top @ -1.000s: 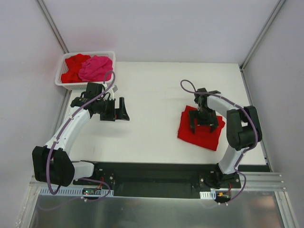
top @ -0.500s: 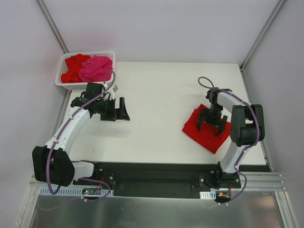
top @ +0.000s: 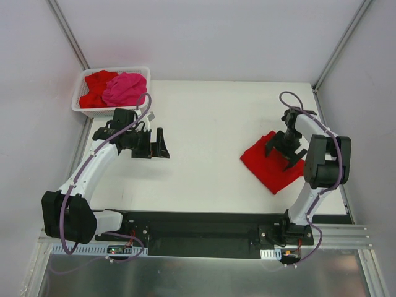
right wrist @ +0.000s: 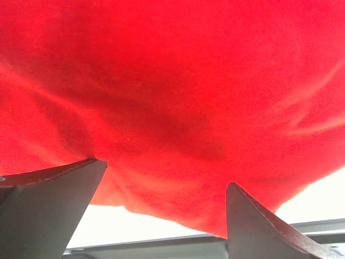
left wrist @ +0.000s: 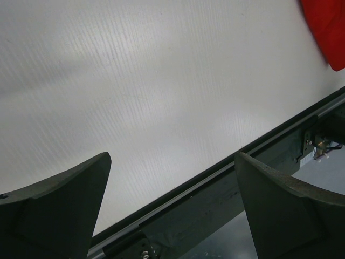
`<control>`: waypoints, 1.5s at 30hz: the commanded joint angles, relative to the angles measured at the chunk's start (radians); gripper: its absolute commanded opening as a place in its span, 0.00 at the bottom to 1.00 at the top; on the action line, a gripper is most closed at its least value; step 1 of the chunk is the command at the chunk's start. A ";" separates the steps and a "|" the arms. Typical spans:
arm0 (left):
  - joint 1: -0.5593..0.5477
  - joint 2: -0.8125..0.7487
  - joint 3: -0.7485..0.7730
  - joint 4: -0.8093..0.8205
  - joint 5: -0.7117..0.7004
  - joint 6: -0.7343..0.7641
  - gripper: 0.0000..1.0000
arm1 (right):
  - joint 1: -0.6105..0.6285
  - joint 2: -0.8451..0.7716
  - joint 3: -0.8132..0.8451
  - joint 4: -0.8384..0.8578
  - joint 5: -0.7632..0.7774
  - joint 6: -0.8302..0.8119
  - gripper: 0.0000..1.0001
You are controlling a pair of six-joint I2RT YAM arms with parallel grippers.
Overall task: Fold and stack the t-shirts
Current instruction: Put the neatly folded tshirt into the corner of the board with the right arm
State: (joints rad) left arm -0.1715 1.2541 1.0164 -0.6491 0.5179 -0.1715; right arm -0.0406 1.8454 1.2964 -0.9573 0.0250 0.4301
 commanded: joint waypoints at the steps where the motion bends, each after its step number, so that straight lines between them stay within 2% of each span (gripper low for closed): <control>1: -0.013 -0.024 0.005 0.006 0.024 0.020 0.99 | -0.013 0.015 -0.013 -0.008 -0.068 0.128 1.00; 4: -0.014 -0.022 0.004 0.006 0.019 0.023 0.99 | -0.005 0.000 0.020 -0.021 -0.117 0.134 1.00; 6: -0.014 -0.028 0.002 0.006 0.014 0.024 0.99 | 0.025 -0.026 0.076 -0.073 -0.096 0.047 1.00; 7: -0.014 -0.031 0.002 0.006 0.011 0.026 0.99 | 0.077 -0.050 0.172 -0.160 -0.074 -0.002 1.00; 8: -0.014 -0.036 0.001 0.006 0.007 0.027 0.99 | 0.103 -0.066 0.217 -0.200 0.002 -0.083 1.00; 11: -0.014 -0.033 -0.002 0.008 -0.002 0.027 0.99 | 0.183 -0.110 0.351 -0.280 0.029 -0.210 1.00; 15: -0.014 -0.016 0.011 0.006 -0.001 0.030 0.99 | 0.234 -0.065 0.431 -0.357 0.041 -0.481 1.00; 18: -0.014 -0.005 0.027 0.006 -0.002 0.032 0.99 | 0.248 -0.035 0.400 -0.403 0.102 -0.589 1.00; 24: -0.014 0.010 0.036 0.006 0.002 0.029 0.99 | 0.242 -0.077 0.259 -0.311 0.104 -0.677 1.00; 29: -0.014 0.027 0.042 0.005 0.010 0.026 0.99 | 0.239 -0.097 0.098 -0.127 0.154 -0.679 1.00; 37: -0.019 0.062 0.068 -0.006 0.039 0.018 0.99 | 0.186 -0.115 -0.161 0.210 0.015 -0.676 1.00; 42: -0.025 0.074 0.077 -0.020 0.034 0.021 0.99 | 0.145 -0.146 -0.220 0.357 -0.013 -0.683 1.00; 45: -0.028 0.088 0.088 -0.026 0.031 0.024 0.99 | 0.131 -0.114 -0.189 0.356 -0.057 -0.656 1.00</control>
State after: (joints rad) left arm -0.1905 1.3277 1.0580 -0.6544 0.5243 -0.1661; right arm 0.1116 1.7329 1.0843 -0.7364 0.0360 -0.2371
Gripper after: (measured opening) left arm 0.993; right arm 0.996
